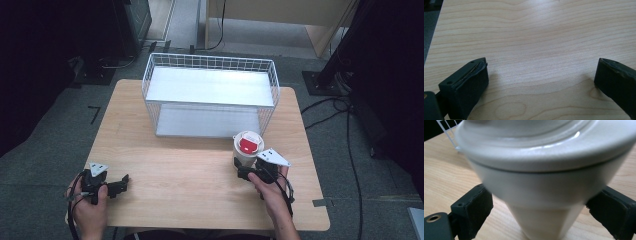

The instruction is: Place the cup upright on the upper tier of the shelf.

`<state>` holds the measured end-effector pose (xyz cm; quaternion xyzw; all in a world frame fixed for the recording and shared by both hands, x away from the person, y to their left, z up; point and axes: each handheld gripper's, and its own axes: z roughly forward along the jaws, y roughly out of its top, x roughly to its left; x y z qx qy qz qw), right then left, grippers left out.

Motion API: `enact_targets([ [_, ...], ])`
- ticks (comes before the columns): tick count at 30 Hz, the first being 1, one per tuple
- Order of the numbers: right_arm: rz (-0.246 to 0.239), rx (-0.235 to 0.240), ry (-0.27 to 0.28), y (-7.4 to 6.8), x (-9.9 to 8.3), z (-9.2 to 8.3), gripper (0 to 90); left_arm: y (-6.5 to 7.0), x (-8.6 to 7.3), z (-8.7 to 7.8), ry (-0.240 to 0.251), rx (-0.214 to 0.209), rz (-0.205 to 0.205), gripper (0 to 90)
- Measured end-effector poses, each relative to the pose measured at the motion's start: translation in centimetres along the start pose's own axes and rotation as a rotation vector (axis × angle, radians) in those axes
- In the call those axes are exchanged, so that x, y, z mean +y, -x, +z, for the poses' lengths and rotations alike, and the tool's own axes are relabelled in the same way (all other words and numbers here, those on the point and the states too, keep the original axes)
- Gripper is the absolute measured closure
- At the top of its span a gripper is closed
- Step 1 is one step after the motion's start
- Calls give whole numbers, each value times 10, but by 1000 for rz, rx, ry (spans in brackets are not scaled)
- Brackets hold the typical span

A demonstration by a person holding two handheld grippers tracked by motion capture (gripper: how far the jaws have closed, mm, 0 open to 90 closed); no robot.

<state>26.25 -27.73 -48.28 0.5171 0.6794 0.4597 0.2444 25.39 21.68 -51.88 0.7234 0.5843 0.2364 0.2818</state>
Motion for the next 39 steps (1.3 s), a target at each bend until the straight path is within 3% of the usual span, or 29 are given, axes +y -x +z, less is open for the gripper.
enact_targets([
  [4,6,1,16,0,-1,5,79,0,0,0,0,0,0,0],
  [13,36,7,105,2,-6,13,79,0,0,0,0,0,0,0],
  [28,-14,-27,178,-1,-12,11,113,0,0,0,0,0,0,0],
  [39,-8,-6,219,-5,-12,8,121,0,0,0,0,0,0,0],
])
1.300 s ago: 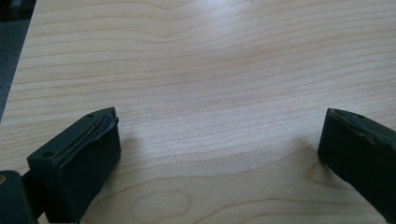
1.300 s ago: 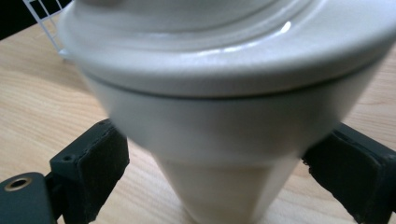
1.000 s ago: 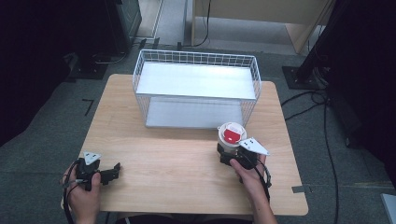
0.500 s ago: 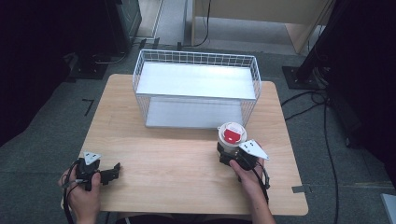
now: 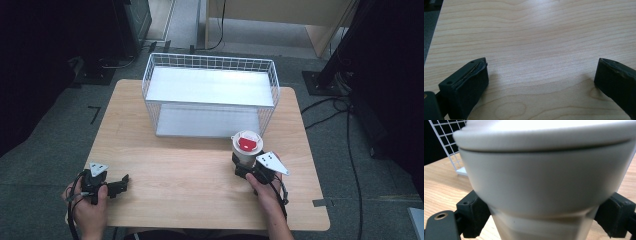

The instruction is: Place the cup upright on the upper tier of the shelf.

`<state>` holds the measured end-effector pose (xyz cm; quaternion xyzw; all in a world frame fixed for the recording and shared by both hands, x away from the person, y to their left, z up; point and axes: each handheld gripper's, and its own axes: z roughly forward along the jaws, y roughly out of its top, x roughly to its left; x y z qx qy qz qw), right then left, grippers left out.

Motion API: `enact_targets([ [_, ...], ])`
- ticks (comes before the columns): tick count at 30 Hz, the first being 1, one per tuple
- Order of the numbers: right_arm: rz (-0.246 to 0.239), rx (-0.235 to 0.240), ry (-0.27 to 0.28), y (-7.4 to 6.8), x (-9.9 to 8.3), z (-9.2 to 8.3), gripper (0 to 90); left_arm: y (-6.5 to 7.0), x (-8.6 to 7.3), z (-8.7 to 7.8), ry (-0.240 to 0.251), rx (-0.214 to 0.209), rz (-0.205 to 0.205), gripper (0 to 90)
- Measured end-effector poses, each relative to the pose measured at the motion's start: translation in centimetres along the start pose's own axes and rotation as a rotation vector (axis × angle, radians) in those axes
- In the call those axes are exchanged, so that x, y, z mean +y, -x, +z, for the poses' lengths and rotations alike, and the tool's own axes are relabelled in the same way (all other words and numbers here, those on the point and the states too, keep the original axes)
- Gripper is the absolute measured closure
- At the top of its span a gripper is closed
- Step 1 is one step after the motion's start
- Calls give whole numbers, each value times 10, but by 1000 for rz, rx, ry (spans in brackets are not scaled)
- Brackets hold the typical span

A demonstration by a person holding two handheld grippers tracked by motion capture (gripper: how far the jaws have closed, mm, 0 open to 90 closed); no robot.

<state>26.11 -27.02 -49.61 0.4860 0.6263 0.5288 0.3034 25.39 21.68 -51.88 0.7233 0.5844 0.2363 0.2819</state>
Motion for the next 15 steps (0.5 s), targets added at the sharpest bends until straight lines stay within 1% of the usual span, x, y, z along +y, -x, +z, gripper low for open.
enact_targets([
  [3,5,15,23,-2,3,-2,121,0,0,0,0,0,0,0],
  [6,5,21,25,-2,5,-3,121,0,0,0,0,0,0,0],
  [8,2,23,39,-4,9,-5,122,0,0,0,0,0,0,0],
  [10,5,24,42,-4,10,-5,122,0,0,0,0,0,0,0],
  [11,-2,25,50,-5,14,-7,122,0,0,0,0,0,0,0],
  [13,-7,23,54,-5,15,-7,122,0,0,0,0,0,0,0],
  [15,-11,27,64,-7,23,-7,122,0,0,0,0,0,0,0],
])
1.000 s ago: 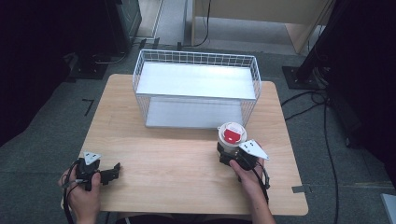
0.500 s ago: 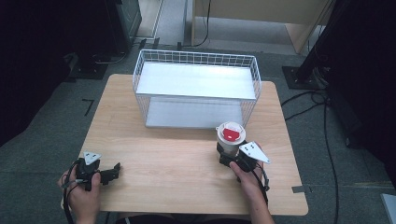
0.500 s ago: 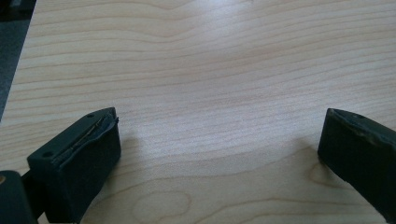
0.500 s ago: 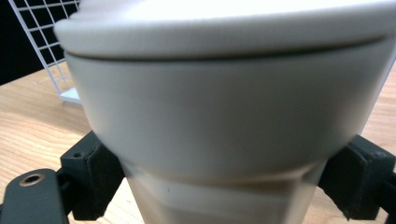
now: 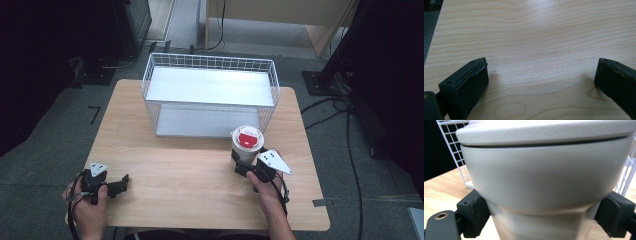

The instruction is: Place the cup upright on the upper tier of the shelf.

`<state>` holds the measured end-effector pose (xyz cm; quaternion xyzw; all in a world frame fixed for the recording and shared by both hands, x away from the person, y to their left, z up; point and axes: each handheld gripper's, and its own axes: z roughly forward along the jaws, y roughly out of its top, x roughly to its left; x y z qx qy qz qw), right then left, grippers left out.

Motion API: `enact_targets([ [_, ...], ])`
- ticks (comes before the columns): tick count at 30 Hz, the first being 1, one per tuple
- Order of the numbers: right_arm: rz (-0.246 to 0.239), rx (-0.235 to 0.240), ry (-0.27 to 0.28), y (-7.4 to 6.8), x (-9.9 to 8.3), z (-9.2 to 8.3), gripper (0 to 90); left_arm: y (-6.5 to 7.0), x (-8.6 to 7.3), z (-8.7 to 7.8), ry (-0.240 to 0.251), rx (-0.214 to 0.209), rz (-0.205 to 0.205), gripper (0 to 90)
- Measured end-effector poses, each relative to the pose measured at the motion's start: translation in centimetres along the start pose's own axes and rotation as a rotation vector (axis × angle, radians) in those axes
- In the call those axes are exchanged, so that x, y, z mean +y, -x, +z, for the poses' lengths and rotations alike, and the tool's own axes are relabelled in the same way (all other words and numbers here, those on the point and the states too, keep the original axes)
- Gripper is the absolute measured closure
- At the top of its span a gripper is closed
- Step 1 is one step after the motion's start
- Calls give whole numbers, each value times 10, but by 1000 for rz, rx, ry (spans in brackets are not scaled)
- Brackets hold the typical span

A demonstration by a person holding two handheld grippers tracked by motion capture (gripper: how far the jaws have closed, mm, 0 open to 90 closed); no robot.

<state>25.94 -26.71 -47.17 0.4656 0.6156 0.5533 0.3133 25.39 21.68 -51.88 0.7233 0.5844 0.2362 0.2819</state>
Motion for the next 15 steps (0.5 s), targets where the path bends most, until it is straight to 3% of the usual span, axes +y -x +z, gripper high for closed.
enact_targets([
  [15,-34,42,72,-14,46,10,123,0,0,0,-1,0,0,0],
])
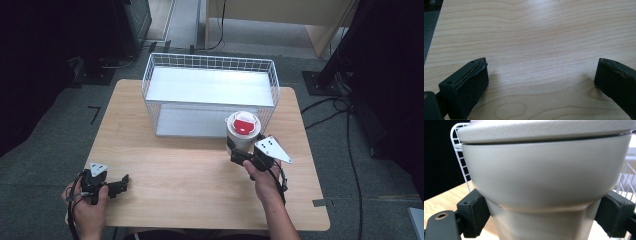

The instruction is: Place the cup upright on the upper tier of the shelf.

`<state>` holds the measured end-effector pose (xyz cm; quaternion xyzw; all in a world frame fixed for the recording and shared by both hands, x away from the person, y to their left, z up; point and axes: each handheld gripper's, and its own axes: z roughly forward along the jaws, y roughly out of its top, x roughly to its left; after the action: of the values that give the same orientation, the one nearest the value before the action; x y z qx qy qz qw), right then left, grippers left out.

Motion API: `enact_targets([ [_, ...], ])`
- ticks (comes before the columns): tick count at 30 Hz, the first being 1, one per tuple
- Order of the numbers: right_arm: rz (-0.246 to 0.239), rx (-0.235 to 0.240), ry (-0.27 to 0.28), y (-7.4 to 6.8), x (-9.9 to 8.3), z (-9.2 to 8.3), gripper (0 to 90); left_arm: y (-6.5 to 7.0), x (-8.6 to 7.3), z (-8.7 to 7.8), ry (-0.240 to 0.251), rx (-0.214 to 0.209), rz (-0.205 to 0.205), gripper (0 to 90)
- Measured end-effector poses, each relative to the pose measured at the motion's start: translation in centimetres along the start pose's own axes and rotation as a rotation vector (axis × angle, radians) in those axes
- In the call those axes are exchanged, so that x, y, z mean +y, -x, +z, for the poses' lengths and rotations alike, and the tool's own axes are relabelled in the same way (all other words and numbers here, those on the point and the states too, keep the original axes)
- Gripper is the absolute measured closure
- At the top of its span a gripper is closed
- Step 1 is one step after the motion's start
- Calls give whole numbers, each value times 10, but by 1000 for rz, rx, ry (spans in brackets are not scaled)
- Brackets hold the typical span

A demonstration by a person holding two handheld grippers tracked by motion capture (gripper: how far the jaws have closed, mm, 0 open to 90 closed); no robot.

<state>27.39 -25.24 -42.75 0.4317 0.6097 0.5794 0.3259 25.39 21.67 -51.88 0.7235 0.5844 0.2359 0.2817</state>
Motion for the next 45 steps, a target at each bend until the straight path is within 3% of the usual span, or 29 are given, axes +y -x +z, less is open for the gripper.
enact_targets([
  [20,-30,3,78,-8,56,25,123,1,1,1,1,8,-9,0],
  [29,-20,6,102,-8,76,37,123,1,1,1,2,8,-10,0],
  [45,-15,2,139,-13,114,70,125,1,1,1,2,8,-10,0],
])
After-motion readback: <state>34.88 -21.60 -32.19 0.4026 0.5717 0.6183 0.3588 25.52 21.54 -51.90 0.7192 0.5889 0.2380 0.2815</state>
